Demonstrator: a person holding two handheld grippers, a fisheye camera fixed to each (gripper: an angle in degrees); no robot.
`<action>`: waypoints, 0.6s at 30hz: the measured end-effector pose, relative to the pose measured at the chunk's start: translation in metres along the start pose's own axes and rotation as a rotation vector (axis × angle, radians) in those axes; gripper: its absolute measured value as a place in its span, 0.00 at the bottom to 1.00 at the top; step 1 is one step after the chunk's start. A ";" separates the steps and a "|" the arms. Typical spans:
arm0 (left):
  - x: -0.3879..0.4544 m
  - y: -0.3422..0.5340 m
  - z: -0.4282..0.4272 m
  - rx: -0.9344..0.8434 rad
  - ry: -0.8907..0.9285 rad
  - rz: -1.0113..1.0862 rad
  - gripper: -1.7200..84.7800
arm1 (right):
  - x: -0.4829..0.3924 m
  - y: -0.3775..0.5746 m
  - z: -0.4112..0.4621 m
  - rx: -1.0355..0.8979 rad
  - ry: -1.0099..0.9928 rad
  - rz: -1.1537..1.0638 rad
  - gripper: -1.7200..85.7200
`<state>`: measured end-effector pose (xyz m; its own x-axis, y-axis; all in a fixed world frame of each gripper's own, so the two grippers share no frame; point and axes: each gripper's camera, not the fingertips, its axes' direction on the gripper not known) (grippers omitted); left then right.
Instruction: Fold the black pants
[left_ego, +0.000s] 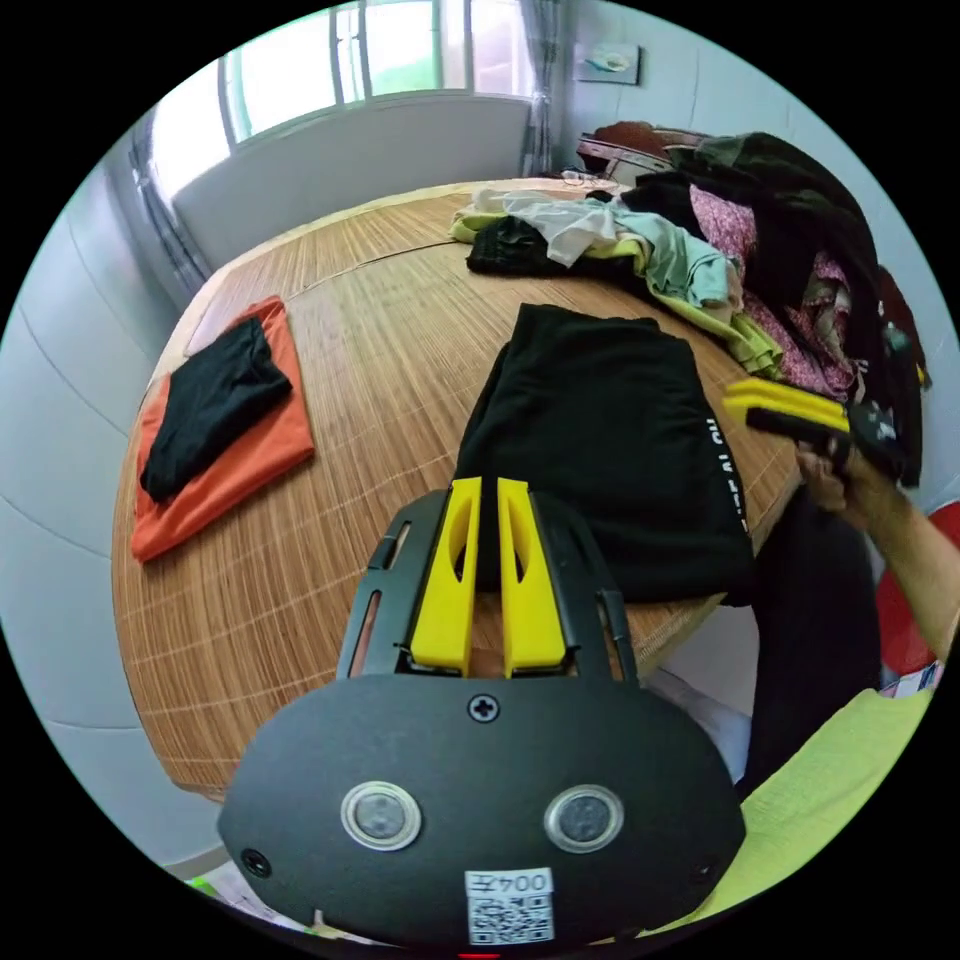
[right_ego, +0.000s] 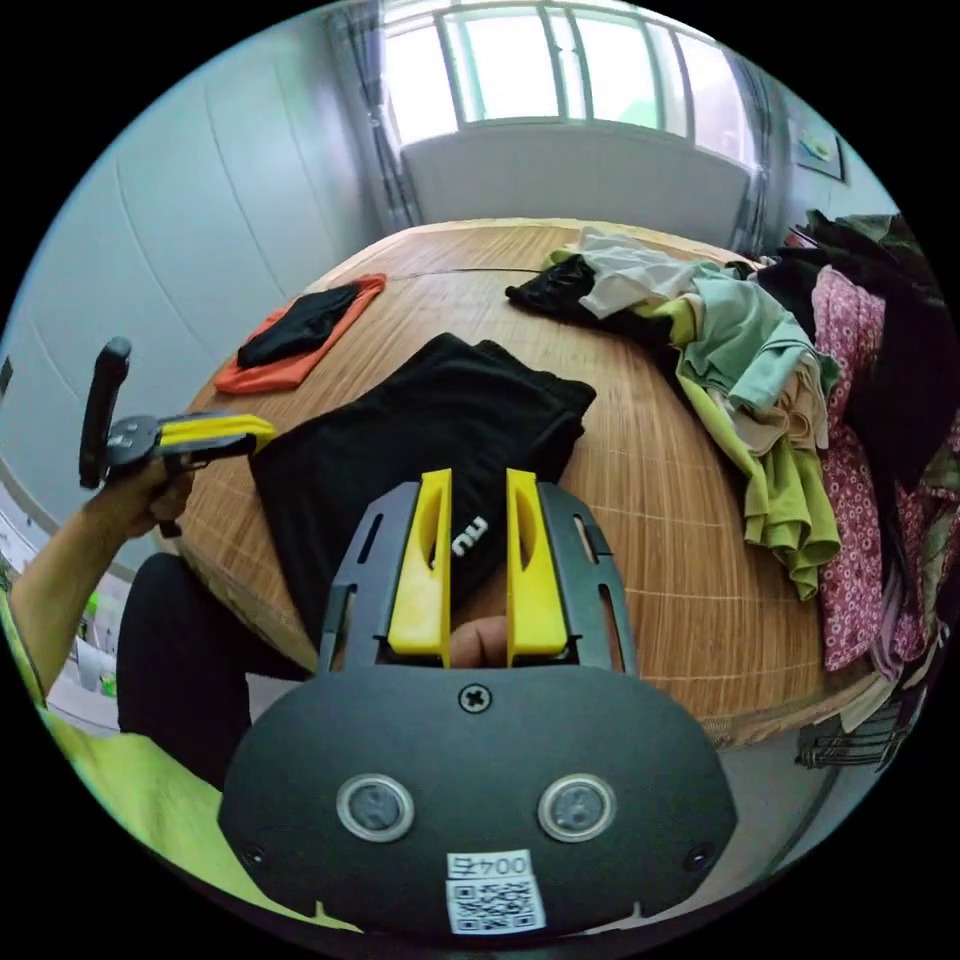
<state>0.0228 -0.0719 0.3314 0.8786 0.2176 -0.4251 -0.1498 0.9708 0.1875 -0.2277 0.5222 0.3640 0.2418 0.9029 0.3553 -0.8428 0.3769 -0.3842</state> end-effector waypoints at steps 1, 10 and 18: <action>0.000 -0.003 0.013 -0.027 -0.010 0.006 0.04 | 0.006 -0.014 0.013 -0.016 0.008 0.021 0.13; -0.021 0.019 0.050 -0.081 0.136 -0.234 0.04 | 0.001 -0.066 0.083 -0.102 0.127 -0.212 0.13; -0.046 0.042 0.030 0.041 0.154 -0.325 0.04 | -0.008 -0.058 0.029 -0.090 0.044 -0.342 0.13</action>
<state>-0.0102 -0.0438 0.3849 0.7983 -0.0863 -0.5960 0.1473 0.9876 0.0543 -0.1950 0.4871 0.4081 0.5248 0.7284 0.4404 -0.6642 0.6740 -0.3234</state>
